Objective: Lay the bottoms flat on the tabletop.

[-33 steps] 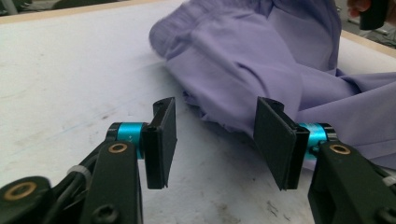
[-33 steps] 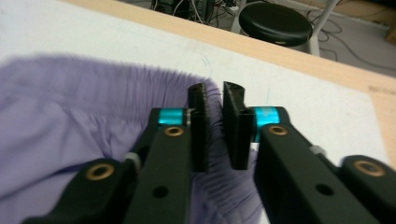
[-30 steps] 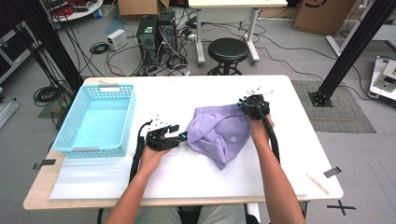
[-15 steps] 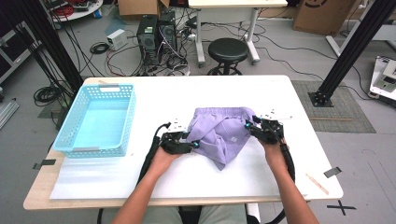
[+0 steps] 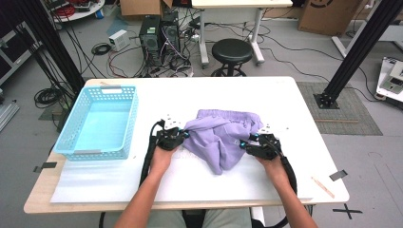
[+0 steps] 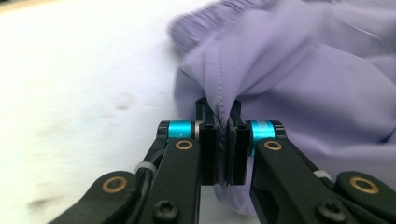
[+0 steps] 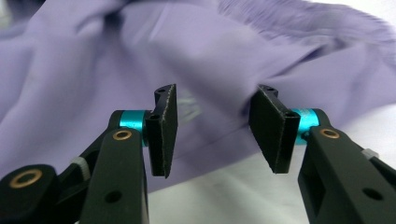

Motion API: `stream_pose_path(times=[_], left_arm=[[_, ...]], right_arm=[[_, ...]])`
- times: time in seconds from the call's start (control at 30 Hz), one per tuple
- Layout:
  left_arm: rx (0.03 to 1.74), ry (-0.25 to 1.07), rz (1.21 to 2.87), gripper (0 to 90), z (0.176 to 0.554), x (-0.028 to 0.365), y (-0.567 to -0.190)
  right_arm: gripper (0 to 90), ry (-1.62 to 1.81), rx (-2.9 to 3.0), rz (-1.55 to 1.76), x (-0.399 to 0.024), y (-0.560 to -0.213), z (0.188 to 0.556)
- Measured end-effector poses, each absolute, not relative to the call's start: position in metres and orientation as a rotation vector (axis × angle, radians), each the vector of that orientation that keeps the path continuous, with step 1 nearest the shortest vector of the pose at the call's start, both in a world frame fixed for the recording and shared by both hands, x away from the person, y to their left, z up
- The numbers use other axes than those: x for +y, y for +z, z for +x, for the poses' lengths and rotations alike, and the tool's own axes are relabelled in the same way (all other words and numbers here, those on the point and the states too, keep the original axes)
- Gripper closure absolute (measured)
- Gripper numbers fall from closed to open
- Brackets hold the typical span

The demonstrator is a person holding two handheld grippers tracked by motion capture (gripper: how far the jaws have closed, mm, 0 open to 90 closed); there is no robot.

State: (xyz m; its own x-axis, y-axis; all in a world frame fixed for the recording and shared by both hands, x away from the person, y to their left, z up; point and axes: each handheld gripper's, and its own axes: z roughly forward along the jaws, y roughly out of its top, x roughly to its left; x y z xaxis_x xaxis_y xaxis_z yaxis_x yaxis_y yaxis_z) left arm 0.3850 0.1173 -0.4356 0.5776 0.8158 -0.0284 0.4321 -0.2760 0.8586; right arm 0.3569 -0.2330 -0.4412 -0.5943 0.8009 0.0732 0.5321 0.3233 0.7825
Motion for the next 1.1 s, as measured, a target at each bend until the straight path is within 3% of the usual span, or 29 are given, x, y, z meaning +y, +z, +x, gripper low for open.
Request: stream_pose_path(times=[0.13,0.2,0.3,0.87,0.97,1.1], left_arm=[[1.033,0.578,1.876,85.9,0.390,0.134,-0.431],[1.060,0.586,1.855,85.9,0.392,0.141,-0.432],[1.077,0.589,1.838,85.9,0.394,0.147,-0.433],[1.064,0.626,1.824,84.5,0.400,0.139,-0.442],[1.075,0.584,1.801,68.1,0.401,0.143,-0.442],[1.079,0.572,1.779,54.9,0.395,0.150,-0.437]], right_arm=[[58.5,1.081,2.323,1.157,-0.217,-0.446,0.358],[66.9,1.007,2.345,1.134,-0.212,-0.450,0.362],[88.6,0.963,2.368,1.090,-0.210,-0.447,0.367],[89.4,0.817,2.080,1.301,-0.272,-0.425,0.417],[83.6,0.841,2.066,1.327,-0.272,-0.426,0.415],[75.1,0.905,2.070,1.278,-0.267,-0.425,0.400]])
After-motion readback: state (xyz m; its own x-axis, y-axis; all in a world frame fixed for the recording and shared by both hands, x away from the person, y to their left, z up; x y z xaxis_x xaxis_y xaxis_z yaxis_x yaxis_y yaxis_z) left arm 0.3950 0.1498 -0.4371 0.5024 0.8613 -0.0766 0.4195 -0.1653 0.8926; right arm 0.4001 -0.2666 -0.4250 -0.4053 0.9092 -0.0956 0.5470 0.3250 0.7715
